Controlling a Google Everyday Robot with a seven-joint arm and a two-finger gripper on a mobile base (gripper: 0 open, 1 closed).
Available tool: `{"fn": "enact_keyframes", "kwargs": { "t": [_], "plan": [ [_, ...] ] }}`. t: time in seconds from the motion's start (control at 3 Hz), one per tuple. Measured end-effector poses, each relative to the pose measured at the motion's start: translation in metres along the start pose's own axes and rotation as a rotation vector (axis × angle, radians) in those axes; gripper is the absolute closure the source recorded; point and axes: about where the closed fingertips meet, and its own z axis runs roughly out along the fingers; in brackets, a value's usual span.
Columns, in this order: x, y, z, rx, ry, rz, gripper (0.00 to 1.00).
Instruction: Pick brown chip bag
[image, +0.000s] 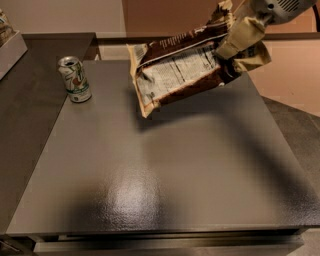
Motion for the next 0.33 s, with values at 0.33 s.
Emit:
{"fn": "enact_keyframes", "kwargs": {
  "t": [0.33],
  "plan": [
    [-0.0001, 0.0000, 0.0000, 0.000, 0.000, 0.000, 1.00]
  ]
}}
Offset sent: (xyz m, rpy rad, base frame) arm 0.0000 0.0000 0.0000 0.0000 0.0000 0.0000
